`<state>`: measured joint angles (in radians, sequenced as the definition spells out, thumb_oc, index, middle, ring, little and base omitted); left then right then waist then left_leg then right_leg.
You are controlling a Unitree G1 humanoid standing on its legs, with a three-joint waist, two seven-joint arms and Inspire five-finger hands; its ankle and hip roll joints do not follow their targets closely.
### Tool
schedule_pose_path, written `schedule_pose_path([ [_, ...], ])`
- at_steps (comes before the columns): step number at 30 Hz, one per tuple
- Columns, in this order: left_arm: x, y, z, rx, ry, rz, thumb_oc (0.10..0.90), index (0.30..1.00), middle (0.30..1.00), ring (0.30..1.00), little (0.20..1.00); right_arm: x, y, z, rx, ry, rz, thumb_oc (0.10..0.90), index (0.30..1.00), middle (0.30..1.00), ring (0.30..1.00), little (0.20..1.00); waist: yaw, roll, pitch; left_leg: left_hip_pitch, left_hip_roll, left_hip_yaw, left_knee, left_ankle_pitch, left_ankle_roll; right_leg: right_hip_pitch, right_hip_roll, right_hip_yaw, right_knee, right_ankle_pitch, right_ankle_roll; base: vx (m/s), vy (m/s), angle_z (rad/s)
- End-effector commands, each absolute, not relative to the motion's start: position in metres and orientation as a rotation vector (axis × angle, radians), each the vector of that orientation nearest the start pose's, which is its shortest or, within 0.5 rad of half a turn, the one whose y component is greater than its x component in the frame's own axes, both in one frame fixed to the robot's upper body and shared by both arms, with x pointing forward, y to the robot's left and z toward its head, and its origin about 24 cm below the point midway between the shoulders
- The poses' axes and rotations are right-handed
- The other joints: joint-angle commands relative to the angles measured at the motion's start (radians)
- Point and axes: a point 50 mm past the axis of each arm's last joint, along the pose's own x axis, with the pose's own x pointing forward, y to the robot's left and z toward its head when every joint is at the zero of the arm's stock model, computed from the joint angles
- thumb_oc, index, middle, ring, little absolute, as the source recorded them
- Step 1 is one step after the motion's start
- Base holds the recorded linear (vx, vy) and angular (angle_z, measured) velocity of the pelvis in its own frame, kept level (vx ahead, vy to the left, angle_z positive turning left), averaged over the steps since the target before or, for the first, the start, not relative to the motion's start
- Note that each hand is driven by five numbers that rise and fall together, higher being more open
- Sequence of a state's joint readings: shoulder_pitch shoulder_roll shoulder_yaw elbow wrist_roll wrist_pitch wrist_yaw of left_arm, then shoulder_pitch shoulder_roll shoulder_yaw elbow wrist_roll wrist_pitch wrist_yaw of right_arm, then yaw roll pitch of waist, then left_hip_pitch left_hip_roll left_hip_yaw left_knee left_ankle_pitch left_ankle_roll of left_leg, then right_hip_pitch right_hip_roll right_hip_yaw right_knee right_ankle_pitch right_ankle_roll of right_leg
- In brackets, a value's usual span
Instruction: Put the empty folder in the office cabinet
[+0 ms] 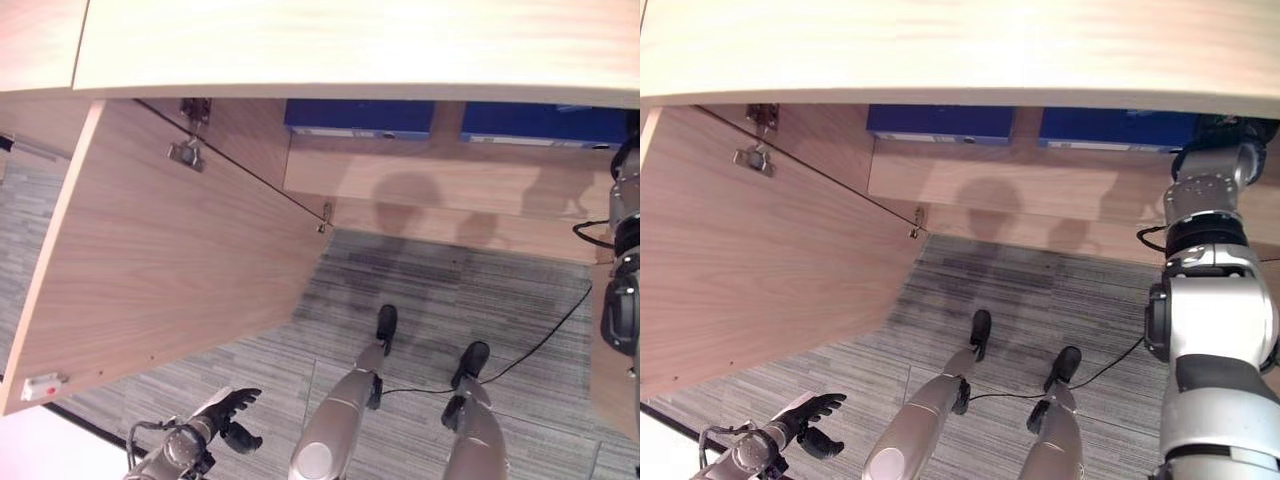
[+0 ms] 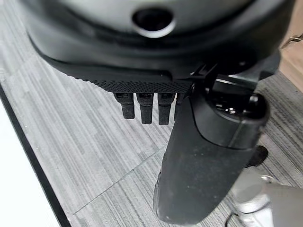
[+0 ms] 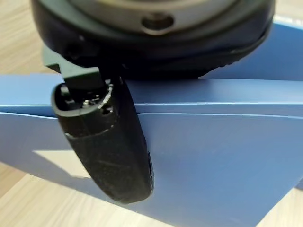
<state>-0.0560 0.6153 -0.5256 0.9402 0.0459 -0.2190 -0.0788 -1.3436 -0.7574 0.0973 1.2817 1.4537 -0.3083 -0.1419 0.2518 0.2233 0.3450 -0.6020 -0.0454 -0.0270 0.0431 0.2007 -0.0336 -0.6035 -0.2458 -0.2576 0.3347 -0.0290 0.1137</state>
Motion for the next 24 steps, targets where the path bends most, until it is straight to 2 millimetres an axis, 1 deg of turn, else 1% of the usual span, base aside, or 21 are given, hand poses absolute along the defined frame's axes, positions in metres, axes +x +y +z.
schedule_pose_path([
  [1,0.143,0.333,-0.089,0.896,0.945,-0.288,0.8,0.9,0.9,0.9,0.9,0.335,-0.35,0.398,0.774,-0.909,-0.392,0.4,0.3,0.3,0.3,0.3,0.042,-0.049,0.006,-0.049,0.074,-0.051,0.215,-0.203,-0.059,0.04,0.01,0.07,0.073,-0.113,0.01,0.03,-0.049,0.38],
  [2,0.143,0.333,-0.089,0.898,0.944,-0.287,0.8,0.9,0.9,0.9,0.9,0.334,-0.35,0.4,0.783,-0.917,-0.391,0.4,0.3,0.3,0.3,0.3,0.042,-0.051,0.006,-0.069,0.072,-0.053,0.234,-0.212,-0.059,0.017,0.006,0.071,0.104,-0.129,0.008,0.14,-0.09,0.42],
  [3,0.142,0.335,-0.088,0.902,0.948,-0.283,0.8,0.9,0.9,0.9,0.9,0.331,-0.352,0.403,0.786,-0.929,-0.395,0.4,0.3,0.3,0.3,0.3,0.041,-0.055,0.001,-0.072,0.07,-0.063,0.245,-0.242,-0.063,0.013,0.009,0.086,0.126,-0.162,0.012,0.13,-0.077,0.41],
  [6,0.143,0.334,-0.089,0.908,0.948,-0.281,0.8,0.9,0.9,0.9,0.9,0.329,-0.348,0.409,0.792,-0.95,-0.388,0.4,0.3,0.3,0.3,0.3,0.034,-0.063,0.006,-0.11,0.071,-0.073,0.294,-0.262,-0.062,-0.029,0.008,0.09,0.194,-0.196,0.001,0.06,-0.055,0.23],
  [8,0.143,0.334,-0.089,0.913,0.941,-0.273,0.8,0.9,0.9,0.9,0.9,0.329,-0.346,0.412,0.788,-0.955,-0.398,0.4,0.3,0.3,0.3,0.3,0.033,-0.07,0.012,-0.128,0.071,-0.072,0.317,-0.271,-0.059,-0.04,0.007,0.086,0.213,-0.203,-0.003,0.01,-0.037,0.09],
  [9,0.143,0.333,-0.089,0.915,0.94,-0.275,0.8,0.9,0.9,0.9,0.9,0.331,-0.345,0.411,0.797,-0.941,-0.408,0.4,0.3,0.3,0.3,0.3,0.031,-0.073,0.013,-0.133,0.071,-0.075,0.327,-0.276,-0.057,-0.044,0.009,0.086,0.223,-0.208,-0.005,0.02,-0.045,0.04],
  [11,0.147,0.329,-0.091,0.915,0.929,-0.273,0.8,0.9,0.9,0.9,0.9,0.338,-0.342,0.402,0.856,-0.907,-0.43,0.4,0.3,0.3,0.3,0.3,0.026,-0.081,0.015,-0.127,0.068,-0.077,0.32,-0.278,-0.056,-0.035,0.018,0.078,0.22,-0.215,-0.008,0.03,-0.052,0.02],
  [13,0.148,0.328,-0.091,0.912,0.927,-0.269,0.8,0.9,0.9,0.9,0.9,0.339,-0.343,0.399,0.873,-0.89,-0.45,0.4,0.3,0.3,0.3,0.3,0.024,-0.087,0.016,-0.122,0.067,-0.08,0.316,-0.278,-0.058,-0.031,0.019,0.075,0.219,-0.216,-0.009,0.01,-0.017,0.01],
  [14,0.153,0.327,-0.089,0.912,0.912,-0.257,0.8,0.9,0.9,0.9,0.9,0.342,-0.347,0.391,0.883,-0.839,-0.507,0.4,0.3,0.3,0.3,0.3,0.018,-0.096,0.015,-0.117,0.069,-0.083,0.311,-0.278,-0.059,-0.026,0.021,0.075,0.216,-0.217,-0.009,0.0,0.0,0.0],
  [15,0.154,0.326,-0.089,0.912,0.911,-0.256,0.8,0.9,0.9,0.9,0.9,0.342,-0.347,0.392,0.882,-0.839,-0.509,0.4,0.3,0.3,0.3,0.3,0.018,-0.096,0.016,-0.116,0.069,-0.083,0.309,-0.277,-0.06,-0.025,0.021,0.075,0.215,-0.218,-0.009,0.0,0.0,0.0],
  [18,0.157,0.327,-0.088,0.908,0.898,-0.225,0.8,0.9,0.9,0.9,0.9,0.344,-0.341,0.402,0.814,-0.769,-0.552,0.4,0.3,0.3,0.3,0.3,0.014,-0.115,0.023,-0.112,0.07,-0.083,0.302,-0.278,-0.06,-0.025,0.024,0.069,0.215,-0.22,-0.014,0.0,0.0,0.0],
  [20,0.161,0.323,-0.089,0.902,0.888,-0.214,0.8,0.9,0.9,0.9,0.9,0.347,-0.337,0.402,0.804,-0.745,-0.554,0.4,0.3,0.3,0.3,0.3,0.01,-0.123,0.025,-0.111,0.07,-0.084,0.304,-0.279,-0.06,-0.022,0.026,0.068,0.215,-0.224,-0.017,0.0,0.0,0.0],
  [24,0.165,0.316,-0.092,0.898,0.881,-0.209,0.8,0.9,0.9,0.9,0.9,0.347,-0.336,0.402,0.829,-0.732,-0.571,0.4,0.3,0.3,0.3,0.3,0.011,-0.135,0.027,-0.109,0.068,-0.089,0.294,-0.279,-0.061,-0.018,0.025,0.06,0.215,-0.227,-0.02,0.0,0.0,0.0],
])
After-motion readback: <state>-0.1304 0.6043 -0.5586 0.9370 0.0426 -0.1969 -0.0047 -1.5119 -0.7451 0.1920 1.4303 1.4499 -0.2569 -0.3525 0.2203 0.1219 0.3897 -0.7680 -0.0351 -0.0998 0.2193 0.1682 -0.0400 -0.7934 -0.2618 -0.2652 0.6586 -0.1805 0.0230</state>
